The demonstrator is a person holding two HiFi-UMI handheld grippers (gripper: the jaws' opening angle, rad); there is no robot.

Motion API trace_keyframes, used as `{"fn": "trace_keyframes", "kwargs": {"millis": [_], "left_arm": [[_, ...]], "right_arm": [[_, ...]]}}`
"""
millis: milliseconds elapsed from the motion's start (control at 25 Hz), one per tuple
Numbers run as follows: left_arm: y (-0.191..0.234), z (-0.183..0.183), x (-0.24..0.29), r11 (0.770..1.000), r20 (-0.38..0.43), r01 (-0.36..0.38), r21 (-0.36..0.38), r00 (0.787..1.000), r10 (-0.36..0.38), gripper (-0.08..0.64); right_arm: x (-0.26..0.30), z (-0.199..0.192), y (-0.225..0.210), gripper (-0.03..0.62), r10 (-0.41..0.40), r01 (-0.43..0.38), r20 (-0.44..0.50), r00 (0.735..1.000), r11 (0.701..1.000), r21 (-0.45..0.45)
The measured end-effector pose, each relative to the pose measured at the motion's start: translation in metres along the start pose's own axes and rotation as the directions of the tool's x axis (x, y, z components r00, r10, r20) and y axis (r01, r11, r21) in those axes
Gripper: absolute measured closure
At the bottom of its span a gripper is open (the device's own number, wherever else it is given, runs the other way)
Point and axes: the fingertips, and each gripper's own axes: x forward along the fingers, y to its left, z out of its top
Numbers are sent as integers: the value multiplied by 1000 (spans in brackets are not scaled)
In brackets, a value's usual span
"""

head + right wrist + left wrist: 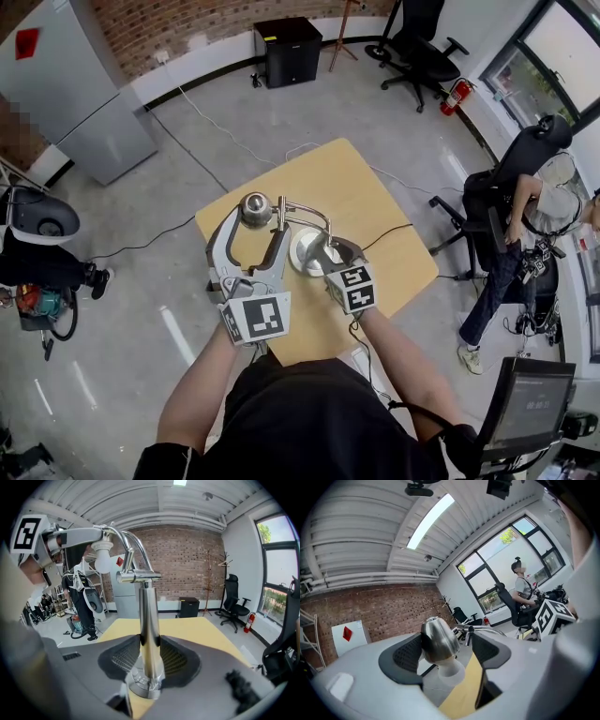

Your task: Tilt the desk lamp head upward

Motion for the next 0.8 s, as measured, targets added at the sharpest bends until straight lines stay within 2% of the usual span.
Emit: {"fn": "trace_keyframes", "kwargs": {"millis": [240, 480, 800], "left_arm": [[-10, 25, 0, 984, 61, 20, 175, 998, -31, 222], [-16, 39, 5, 974, 97, 30, 226, 994, -53, 224], [-30, 62, 9, 937, 152, 45, 347, 983, -103, 225]], "right_arm": [[-1, 0, 0, 454, -1, 1, 1, 1000, 1000, -3], [0, 0, 0, 454, -3, 3, -2, 1000, 1000, -1], [-1, 1, -1, 454, -8, 8, 0, 1000, 1000, 3]]}}
